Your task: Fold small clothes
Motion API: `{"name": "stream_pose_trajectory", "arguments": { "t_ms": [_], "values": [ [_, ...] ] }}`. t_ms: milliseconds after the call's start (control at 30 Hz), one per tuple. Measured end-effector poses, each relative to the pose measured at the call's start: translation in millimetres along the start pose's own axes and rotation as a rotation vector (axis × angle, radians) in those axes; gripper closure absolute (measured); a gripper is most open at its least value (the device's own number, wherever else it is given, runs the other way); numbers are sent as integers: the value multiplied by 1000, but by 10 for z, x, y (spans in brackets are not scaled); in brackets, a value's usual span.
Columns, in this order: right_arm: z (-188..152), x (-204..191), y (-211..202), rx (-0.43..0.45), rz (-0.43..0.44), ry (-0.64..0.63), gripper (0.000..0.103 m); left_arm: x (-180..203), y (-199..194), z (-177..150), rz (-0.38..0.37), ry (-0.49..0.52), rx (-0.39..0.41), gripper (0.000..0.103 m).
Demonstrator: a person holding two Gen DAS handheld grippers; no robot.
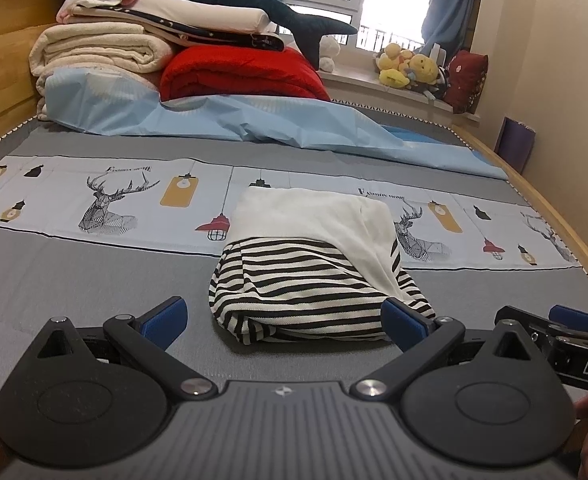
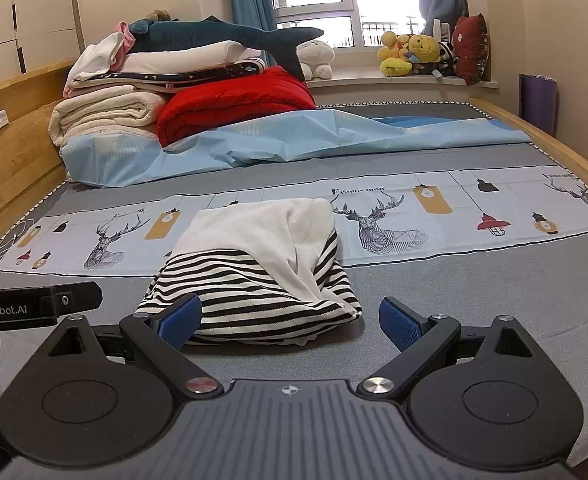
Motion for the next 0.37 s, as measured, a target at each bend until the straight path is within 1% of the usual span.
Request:
{"name": "stream_pose_trajectory", "arguments": {
  "t_ms": [367],
  "values": [
    [-3, -12, 0, 0, -1, 3, 8, -15, -7, 15, -5, 1, 10, 0]
  ]
}}
Point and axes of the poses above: each gripper's, at about its wrist camera, not at the fingertips, and y roughly the way its jaws point, x to its right, z to its top, the point moved 9 cm from there along y, roughly the way its jaws point, and after that the axes turned 8 degrees about -x, right-handed, at the moved point
